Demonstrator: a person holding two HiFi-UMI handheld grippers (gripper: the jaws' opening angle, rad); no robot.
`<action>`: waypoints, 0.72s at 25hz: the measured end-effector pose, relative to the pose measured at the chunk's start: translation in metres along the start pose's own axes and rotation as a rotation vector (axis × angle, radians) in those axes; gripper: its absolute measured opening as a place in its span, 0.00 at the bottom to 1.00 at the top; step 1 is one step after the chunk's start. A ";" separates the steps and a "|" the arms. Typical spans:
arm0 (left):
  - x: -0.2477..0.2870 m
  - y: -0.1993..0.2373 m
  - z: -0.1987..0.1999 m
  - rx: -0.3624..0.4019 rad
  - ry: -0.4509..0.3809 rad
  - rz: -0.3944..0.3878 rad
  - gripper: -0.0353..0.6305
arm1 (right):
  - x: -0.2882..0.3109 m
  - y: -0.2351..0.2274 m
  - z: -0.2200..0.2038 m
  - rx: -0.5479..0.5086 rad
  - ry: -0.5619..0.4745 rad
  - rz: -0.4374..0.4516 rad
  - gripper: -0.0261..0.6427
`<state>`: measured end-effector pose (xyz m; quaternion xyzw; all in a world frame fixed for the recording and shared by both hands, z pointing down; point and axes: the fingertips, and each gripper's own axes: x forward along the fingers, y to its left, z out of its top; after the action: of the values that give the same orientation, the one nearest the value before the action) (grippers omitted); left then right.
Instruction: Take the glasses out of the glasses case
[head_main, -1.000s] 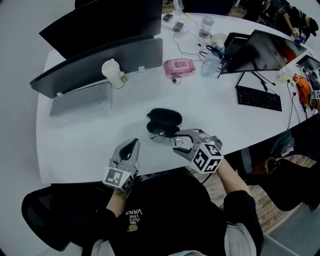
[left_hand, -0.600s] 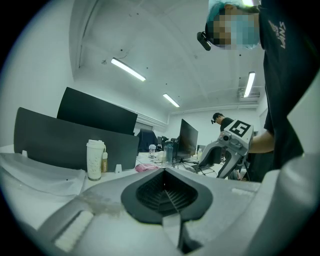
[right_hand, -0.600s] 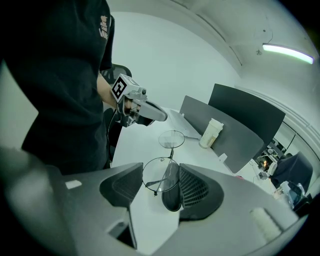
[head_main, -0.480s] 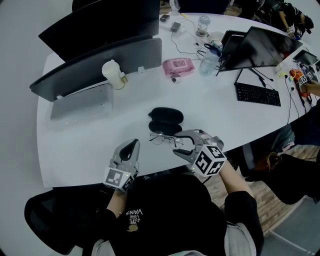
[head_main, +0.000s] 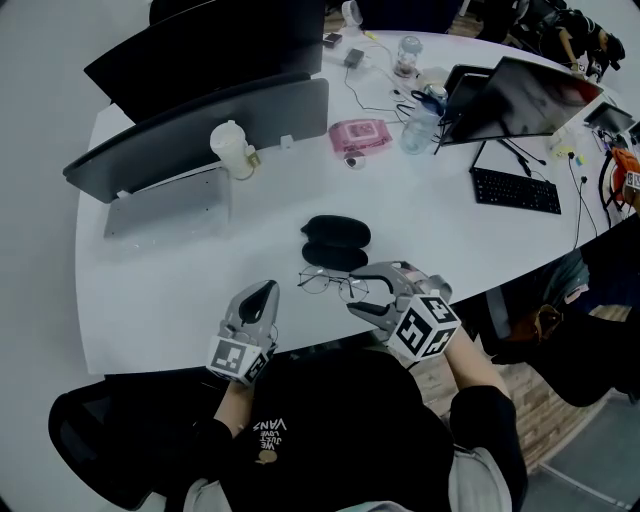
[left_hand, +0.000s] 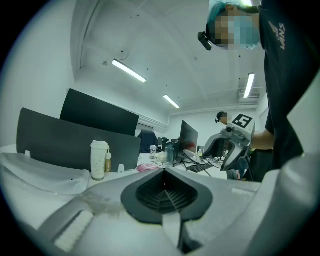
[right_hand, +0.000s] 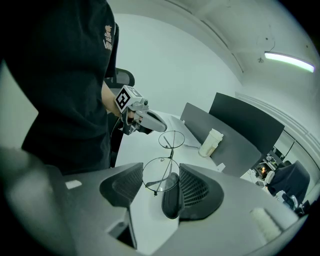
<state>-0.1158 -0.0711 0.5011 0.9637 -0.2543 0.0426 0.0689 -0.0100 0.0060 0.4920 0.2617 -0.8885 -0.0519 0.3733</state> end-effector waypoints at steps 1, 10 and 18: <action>-0.001 0.000 -0.001 0.002 -0.001 -0.001 0.05 | -0.001 0.000 0.001 -0.005 0.000 -0.001 0.38; -0.001 -0.003 0.000 -0.024 0.009 0.012 0.05 | -0.006 0.003 0.007 -0.027 -0.004 0.008 0.38; -0.003 -0.002 0.000 -0.022 0.004 0.013 0.05 | -0.008 0.002 0.010 -0.034 -0.005 -0.006 0.38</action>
<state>-0.1177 -0.0679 0.5010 0.9612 -0.2608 0.0423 0.0799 -0.0126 0.0105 0.4803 0.2577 -0.8877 -0.0687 0.3753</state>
